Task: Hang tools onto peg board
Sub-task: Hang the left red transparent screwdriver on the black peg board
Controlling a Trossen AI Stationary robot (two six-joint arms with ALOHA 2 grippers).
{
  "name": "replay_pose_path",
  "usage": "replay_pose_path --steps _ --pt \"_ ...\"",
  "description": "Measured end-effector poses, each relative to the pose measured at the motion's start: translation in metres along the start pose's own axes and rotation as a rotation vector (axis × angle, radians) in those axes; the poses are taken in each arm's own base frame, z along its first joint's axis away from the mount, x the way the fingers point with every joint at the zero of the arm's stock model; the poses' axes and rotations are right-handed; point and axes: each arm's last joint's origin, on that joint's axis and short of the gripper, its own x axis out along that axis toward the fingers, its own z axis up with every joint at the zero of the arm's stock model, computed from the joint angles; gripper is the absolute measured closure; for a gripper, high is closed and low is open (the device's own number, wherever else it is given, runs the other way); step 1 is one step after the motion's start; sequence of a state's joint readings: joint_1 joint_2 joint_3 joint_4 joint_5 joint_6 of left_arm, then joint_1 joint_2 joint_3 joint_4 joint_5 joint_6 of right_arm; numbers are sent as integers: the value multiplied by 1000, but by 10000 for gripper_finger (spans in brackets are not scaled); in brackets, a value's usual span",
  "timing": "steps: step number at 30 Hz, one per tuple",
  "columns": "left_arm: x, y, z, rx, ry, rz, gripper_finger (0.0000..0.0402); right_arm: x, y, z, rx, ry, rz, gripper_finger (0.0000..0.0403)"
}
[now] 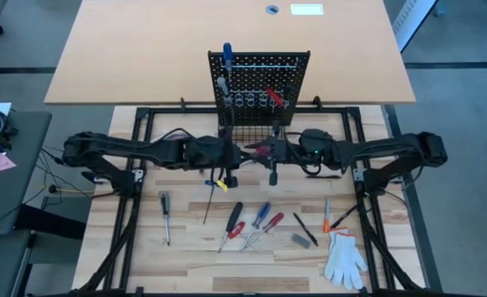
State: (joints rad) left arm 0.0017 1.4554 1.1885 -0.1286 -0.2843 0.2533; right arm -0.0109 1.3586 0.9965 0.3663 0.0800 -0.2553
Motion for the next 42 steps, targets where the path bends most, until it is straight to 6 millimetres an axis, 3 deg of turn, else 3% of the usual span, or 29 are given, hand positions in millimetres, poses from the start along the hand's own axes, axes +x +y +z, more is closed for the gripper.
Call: replay_pose_path --steps 11,24,33,42 --pt "1 -6 -5 12 33 -104 347 -8 1 8 27 -11 -4 292" --pt "-1 -13 -2 19 15 -115 392 -8 3 9 17 -15 -3 291" --pt "-1 -14 -3 -7 21 -143 400 -13 -1 7 -17 41 -33 135" --pt "9 -11 -27 -43 39 -142 401 -41 18 35 -112 4 -117 119"
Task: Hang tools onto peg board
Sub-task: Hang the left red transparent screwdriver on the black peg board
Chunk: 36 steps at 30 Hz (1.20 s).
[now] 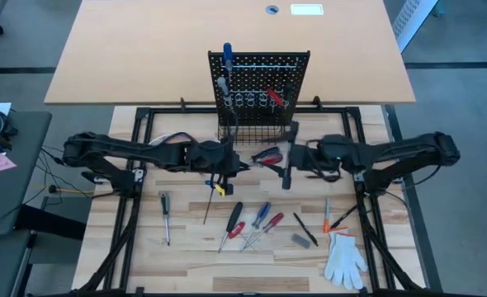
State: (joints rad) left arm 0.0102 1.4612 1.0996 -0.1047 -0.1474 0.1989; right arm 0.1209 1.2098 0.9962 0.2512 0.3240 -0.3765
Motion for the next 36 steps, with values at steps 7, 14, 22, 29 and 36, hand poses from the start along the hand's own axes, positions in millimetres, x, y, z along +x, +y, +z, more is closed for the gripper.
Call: replay_pose_path --steps 7,14,22,29,36 --pt "2 2 -3 -17 -46 18 401 -14 18 11 -102 59 -142 118" --pt "4 22 -11 -103 -70 33 401 -30 32 20 -158 114 -255 118" --pt "-4 60 3 -223 -117 217 401 -38 35 27 -146 113 -311 117" --pt "-46 102 49 -287 -236 332 401 -36 33 26 -149 119 -318 117" --pt "-66 134 64 -346 -306 421 401 -36 33 26 -149 119 -317 117"
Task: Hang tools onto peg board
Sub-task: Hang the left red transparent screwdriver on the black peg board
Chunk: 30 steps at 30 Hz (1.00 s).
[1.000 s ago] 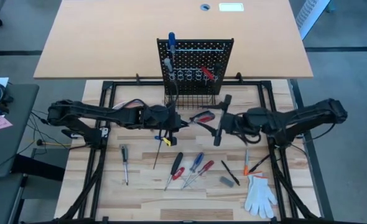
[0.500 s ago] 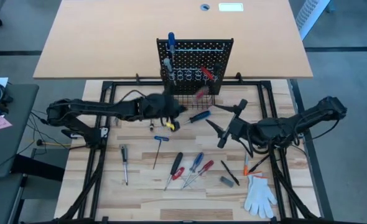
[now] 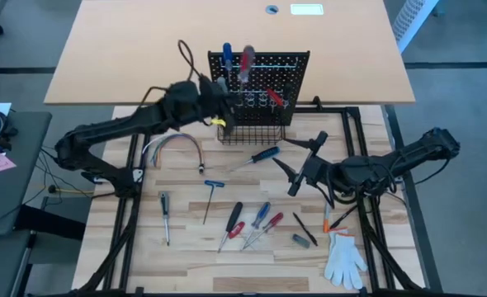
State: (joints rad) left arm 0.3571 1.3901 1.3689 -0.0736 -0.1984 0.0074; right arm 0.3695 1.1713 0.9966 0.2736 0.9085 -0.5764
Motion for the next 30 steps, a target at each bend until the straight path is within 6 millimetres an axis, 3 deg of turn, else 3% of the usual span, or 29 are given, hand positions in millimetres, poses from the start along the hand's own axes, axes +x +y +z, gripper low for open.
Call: replay_pose_path --steps 5,14,24,30 --pt "4 14 -2 -26 8 45 401 0 0 0 2 -1 -1 117" --pt "30 20 -12 -40 -31 66 401 0 0 0 1 -1 -1 117" --pt "32 32 -10 -67 -65 108 401 0 0 -1 -5 3 2 117" --pt "42 32 -19 -67 -41 119 401 0 0 0 -2 1 1 117"
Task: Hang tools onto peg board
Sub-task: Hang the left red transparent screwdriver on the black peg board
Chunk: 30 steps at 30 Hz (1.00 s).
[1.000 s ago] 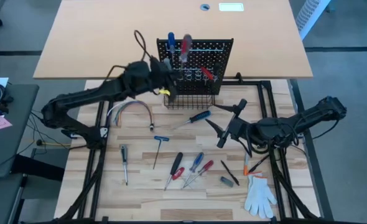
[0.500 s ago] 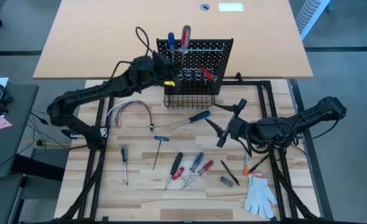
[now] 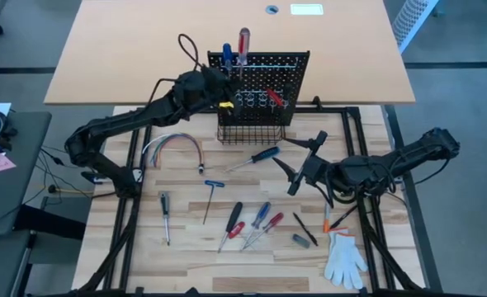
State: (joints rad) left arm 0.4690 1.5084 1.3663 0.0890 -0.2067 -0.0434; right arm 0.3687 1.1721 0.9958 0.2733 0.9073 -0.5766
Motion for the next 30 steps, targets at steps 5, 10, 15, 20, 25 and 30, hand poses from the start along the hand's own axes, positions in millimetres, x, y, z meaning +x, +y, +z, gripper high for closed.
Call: replay_pose_path --steps 5,10,15,20,25,30 --pt "6 1 -5 -14 11 11 401 0 0 0 -1 1 1 117" --pt "11 1 -10 -18 20 29 401 0 0 -1 -6 4 3 117" --pt "14 1 -14 -25 35 45 395 0 0 -1 -7 4 3 117" --pt "19 0 -22 -26 62 62 393 0 0 -1 -6 4 3 117" --pt "19 0 -28 -32 67 60 391 0 0 -1 -7 4 3 117" --pt "19 0 -31 -26 89 59 360 0 0 -1 -6 4 3 117"
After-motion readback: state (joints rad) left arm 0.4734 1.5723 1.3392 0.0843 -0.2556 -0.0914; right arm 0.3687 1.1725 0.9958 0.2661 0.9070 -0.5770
